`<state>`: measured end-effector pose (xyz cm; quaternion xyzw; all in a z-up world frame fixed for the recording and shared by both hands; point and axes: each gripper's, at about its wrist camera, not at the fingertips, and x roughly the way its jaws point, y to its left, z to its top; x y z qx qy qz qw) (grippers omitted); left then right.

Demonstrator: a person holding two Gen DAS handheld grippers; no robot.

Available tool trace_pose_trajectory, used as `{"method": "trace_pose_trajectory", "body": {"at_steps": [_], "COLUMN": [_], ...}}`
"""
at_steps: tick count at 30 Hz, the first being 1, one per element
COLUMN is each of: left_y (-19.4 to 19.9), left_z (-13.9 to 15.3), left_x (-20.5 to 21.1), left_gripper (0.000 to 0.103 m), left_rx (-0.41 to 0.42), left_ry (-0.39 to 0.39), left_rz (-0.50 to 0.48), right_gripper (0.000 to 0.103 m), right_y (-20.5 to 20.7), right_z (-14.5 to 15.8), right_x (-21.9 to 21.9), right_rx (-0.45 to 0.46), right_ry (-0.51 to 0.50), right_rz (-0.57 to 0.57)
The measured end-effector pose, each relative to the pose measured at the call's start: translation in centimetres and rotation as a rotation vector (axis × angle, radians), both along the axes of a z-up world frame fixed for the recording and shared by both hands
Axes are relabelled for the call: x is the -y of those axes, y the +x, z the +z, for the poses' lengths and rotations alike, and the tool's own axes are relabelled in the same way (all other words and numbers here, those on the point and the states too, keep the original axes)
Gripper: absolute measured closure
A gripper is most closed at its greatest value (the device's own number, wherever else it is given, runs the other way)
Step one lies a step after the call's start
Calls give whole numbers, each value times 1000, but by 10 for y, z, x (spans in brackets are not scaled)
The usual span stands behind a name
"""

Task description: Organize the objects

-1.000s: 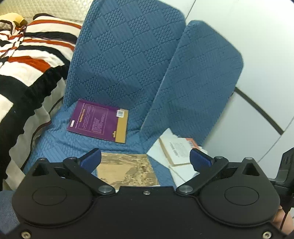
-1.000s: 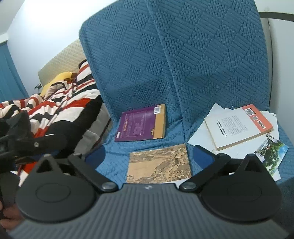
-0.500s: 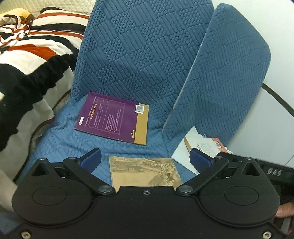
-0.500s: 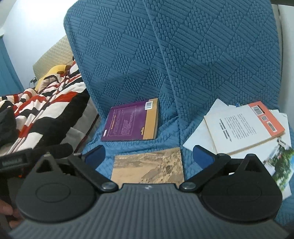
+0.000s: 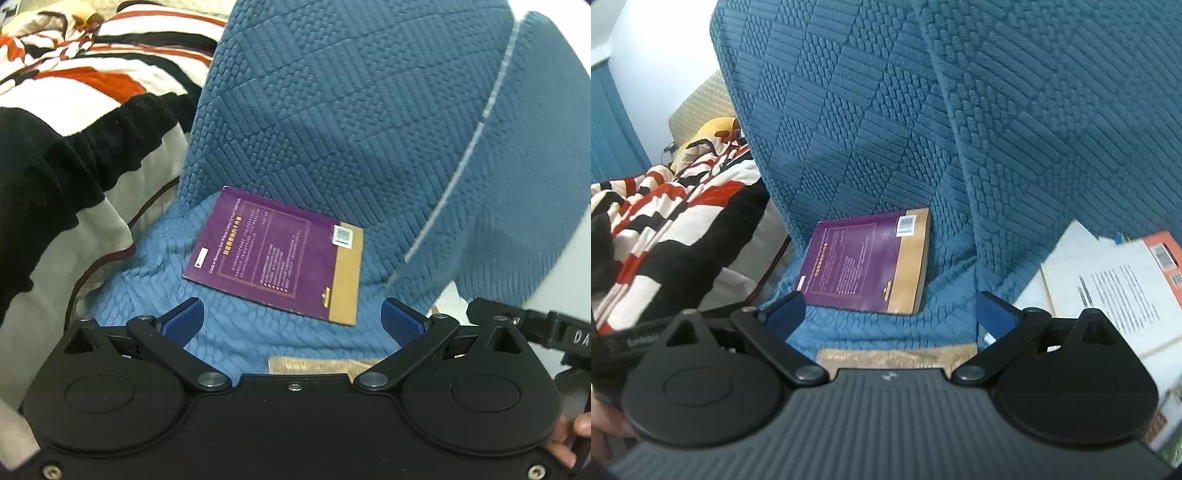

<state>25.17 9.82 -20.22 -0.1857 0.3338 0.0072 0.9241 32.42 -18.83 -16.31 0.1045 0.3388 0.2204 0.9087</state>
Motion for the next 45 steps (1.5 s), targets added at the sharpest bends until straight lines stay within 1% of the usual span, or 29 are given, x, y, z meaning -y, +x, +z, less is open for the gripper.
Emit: {"method": "trace_pose_trajectory", "body": {"at_steps": [4, 8, 13, 20, 22, 24, 25, 28, 33, 37, 38, 42, 45], "left_y": [23, 49, 76, 103, 110, 117, 118, 123, 132, 137, 138, 138, 138], "left_z": [-9, -18, -30, -54, -63, -71, -74, -80, -89, -89, -89, -89, -89], "left_x": [-12, -15, -17, -37, -42, -45, -46, -52, -57, -54, -52, -49, -48], "left_gripper": [1, 1, 8, 25, 27, 38, 39, 40, 45, 45, 45, 45, 44], "left_rx": [-42, -96, -162, -252, -284, -334, -344, -346, -379, -365, -363, -357, -353], "left_ry": [-40, -60, -63, -96, -85, -61, -61, -93, -118, -102, -96, -84, -85], "left_rz": [21, 28, 36, 60, 67, 77, 79, 86, 107, 101, 100, 100, 99], "right_gripper": [3, 3, 5, 5, 5, 5, 5, 5, 5, 5, 3, 3, 6], "right_y": [27, 49, 72, 103, 112, 120, 123, 135, 151, 161, 162, 168, 176], "right_z": [-13, -25, -43, -68, -74, -81, -84, -91, -95, -97, -97, -102, -107], "right_x": [-9, -23, -42, -64, -67, -71, -72, -74, -76, -76, -76, -78, -75], "right_rx": [-23, -14, -9, -16, -27, -29, -30, -43, -34, -43, -45, -50, -77], "right_ry": [19, 5, -17, -76, -84, -93, -95, -84, -61, -27, -23, -11, 16], "right_rz": [-8, 20, 66, 79, 75, 73, 74, 81, 109, 150, 157, 158, 145]}}
